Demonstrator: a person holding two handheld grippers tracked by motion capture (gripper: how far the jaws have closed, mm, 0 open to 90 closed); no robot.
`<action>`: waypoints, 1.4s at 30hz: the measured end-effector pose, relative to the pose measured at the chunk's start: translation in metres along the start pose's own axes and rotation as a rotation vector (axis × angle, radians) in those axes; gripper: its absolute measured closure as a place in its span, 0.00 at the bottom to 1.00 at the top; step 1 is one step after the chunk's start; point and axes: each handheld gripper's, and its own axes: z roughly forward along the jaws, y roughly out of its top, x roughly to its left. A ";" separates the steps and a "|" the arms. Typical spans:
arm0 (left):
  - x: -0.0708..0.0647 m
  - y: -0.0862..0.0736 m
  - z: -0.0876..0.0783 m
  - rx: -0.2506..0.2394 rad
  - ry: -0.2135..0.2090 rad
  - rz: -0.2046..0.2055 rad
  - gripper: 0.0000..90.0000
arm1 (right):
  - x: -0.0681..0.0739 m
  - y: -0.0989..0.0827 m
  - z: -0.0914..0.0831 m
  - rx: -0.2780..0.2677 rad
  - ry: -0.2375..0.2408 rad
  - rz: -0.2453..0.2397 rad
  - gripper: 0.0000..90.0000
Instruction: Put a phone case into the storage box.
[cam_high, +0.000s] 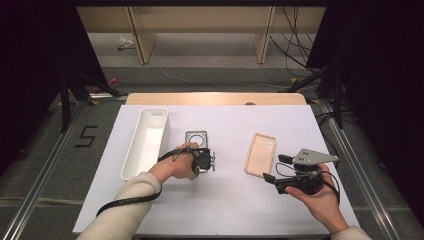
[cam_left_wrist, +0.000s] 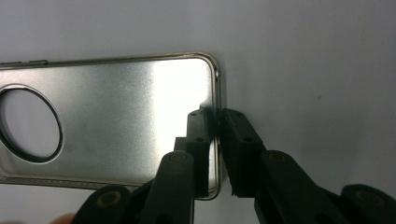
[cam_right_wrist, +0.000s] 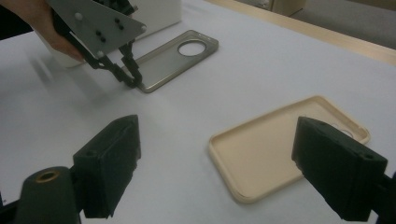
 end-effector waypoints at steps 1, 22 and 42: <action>0.000 0.000 0.000 0.001 0.004 0.006 0.89 | 0.000 0.000 0.000 0.000 0.000 0.000 0.18; 0.002 0.000 -0.001 -0.012 -0.030 -0.045 0.98 | 0.000 0.000 0.000 -0.002 0.000 -0.001 0.18; -0.028 -0.007 -0.026 -0.149 0.135 -0.007 0.99 | 0.000 0.000 0.001 0.001 -0.007 0.006 0.18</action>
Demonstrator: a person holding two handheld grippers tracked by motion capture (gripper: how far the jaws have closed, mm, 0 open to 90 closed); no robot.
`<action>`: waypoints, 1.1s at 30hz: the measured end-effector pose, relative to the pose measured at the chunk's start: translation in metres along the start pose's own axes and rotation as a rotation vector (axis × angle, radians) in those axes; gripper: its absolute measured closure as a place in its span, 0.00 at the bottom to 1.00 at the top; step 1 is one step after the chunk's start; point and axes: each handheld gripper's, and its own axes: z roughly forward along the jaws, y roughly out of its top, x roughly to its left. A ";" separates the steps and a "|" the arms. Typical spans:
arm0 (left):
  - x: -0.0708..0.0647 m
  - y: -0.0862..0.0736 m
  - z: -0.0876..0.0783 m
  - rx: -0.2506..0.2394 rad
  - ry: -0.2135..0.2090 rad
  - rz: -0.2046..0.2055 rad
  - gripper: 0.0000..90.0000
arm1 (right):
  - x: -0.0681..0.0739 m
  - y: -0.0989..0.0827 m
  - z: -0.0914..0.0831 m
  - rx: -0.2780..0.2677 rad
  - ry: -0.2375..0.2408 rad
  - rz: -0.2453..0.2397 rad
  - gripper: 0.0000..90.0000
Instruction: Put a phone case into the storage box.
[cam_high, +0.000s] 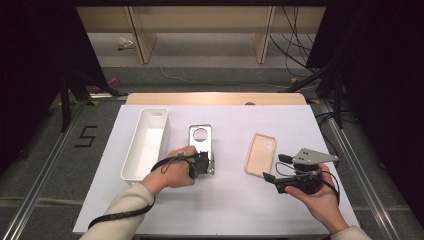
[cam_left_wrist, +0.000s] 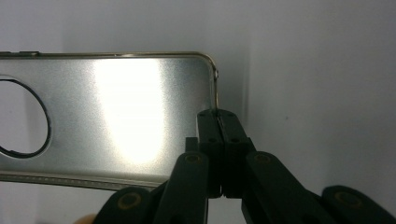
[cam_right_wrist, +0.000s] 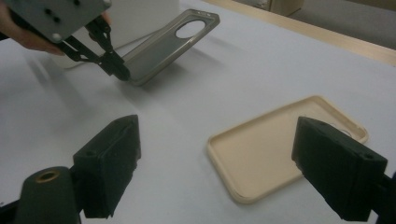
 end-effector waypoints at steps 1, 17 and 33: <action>-0.007 -0.002 -0.002 -0.014 0.015 0.013 0.99 | 0.000 0.000 0.000 0.001 0.000 0.001 0.18; -0.034 0.003 -0.014 -0.061 0.073 0.078 0.99 | 0.000 0.012 0.025 -0.001 0.008 0.036 0.19; -0.044 0.013 -0.028 -0.093 0.086 0.120 0.99 | 0.006 0.053 0.110 0.023 0.105 0.099 0.26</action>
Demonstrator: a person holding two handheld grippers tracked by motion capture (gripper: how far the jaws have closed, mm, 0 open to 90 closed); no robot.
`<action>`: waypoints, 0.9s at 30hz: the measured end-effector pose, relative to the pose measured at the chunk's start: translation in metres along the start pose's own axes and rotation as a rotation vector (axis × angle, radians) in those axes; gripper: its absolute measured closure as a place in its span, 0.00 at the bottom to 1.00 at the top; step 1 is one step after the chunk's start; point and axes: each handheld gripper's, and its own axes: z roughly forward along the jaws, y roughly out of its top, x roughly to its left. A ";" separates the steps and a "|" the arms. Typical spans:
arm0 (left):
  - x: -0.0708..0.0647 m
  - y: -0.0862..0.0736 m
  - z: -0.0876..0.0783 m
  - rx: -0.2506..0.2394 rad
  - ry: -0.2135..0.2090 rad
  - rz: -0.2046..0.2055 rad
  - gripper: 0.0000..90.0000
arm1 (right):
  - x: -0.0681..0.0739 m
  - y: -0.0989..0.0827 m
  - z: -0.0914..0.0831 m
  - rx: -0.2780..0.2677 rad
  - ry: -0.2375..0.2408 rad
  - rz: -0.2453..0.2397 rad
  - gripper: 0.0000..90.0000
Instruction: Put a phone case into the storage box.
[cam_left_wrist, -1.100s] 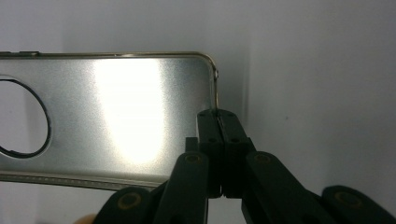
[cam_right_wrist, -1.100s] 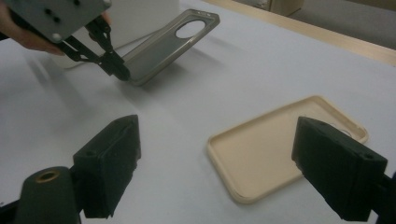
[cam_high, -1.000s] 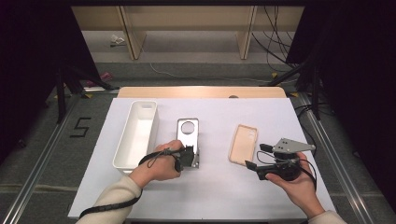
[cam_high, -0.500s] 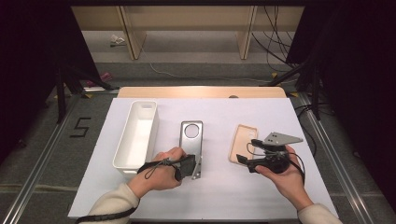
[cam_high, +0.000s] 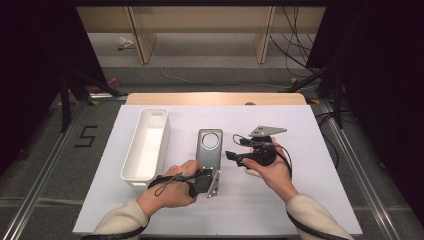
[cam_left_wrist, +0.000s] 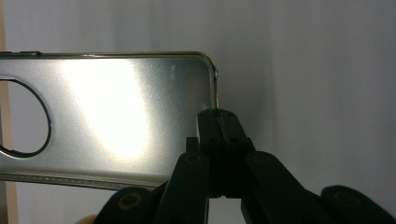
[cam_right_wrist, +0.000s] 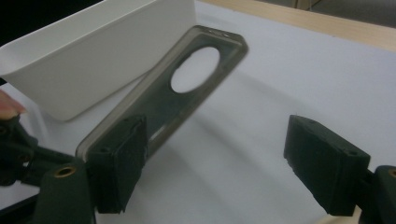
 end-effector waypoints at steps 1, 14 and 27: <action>0.000 0.000 0.000 0.000 0.000 0.000 0.99 | 0.000 0.000 0.000 0.000 0.000 0.000 0.26; -0.003 0.004 0.001 -0.013 -0.006 0.020 0.99 | -0.001 0.010 0.050 0.075 0.116 0.138 0.42; -0.005 0.007 0.002 -0.023 -0.007 0.034 0.99 | -0.005 0.011 0.048 0.054 0.198 0.259 0.79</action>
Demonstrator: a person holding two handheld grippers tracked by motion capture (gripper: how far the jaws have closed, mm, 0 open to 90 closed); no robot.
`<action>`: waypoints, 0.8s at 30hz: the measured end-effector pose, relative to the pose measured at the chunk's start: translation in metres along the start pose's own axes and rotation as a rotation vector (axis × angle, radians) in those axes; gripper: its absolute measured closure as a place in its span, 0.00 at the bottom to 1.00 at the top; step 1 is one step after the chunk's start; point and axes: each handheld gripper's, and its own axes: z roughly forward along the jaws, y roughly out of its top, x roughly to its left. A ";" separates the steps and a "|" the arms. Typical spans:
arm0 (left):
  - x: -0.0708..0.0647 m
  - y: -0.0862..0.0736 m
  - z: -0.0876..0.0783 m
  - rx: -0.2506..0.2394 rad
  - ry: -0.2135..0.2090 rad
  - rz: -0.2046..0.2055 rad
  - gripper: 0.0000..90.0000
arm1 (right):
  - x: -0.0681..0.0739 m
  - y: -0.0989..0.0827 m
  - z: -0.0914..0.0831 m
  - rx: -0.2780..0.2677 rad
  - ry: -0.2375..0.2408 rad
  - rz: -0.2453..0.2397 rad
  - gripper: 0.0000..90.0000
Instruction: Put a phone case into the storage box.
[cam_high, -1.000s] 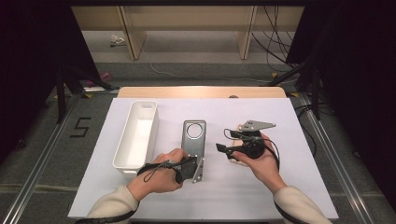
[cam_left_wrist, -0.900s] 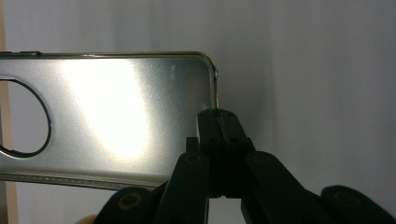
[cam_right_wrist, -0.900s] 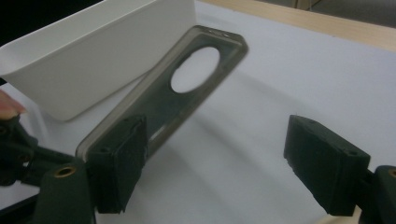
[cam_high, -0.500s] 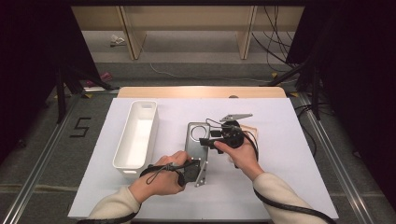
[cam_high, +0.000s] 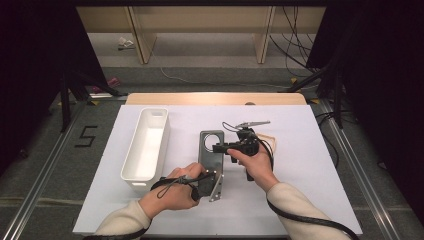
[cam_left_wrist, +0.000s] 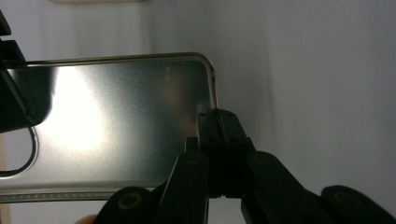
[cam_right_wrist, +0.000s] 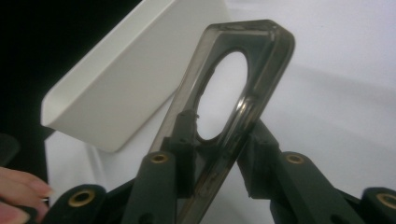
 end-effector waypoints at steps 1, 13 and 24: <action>0.000 0.000 0.001 -0.002 -0.002 -0.002 0.99 | 0.001 0.000 -0.001 -0.005 0.005 0.010 0.81; 0.001 -0.003 0.007 -0.005 0.009 -0.007 0.98 | 0.012 0.003 -0.006 -0.034 0.061 0.044 0.89; 0.005 -0.011 0.002 -0.122 0.051 -0.106 0.81 | 0.020 0.011 -0.023 -0.090 0.040 -0.003 0.90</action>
